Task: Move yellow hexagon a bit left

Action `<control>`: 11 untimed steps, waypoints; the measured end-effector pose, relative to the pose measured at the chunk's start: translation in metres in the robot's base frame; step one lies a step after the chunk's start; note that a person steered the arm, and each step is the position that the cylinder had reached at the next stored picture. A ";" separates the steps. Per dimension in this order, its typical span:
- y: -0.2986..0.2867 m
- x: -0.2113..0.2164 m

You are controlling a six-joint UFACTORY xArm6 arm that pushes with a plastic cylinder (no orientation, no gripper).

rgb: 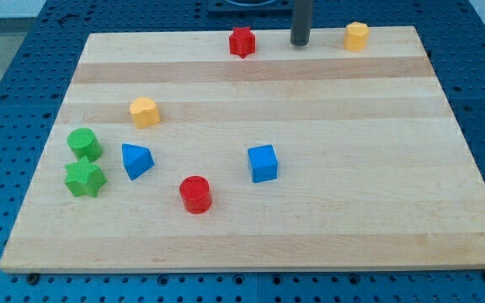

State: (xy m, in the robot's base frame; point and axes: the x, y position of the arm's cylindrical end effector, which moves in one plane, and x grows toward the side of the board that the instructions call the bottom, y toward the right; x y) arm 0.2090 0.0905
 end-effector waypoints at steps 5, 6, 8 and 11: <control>0.072 -0.018; 0.089 -0.017; 0.177 -0.017; 0.130 0.035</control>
State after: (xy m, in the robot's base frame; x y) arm 0.2437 0.2205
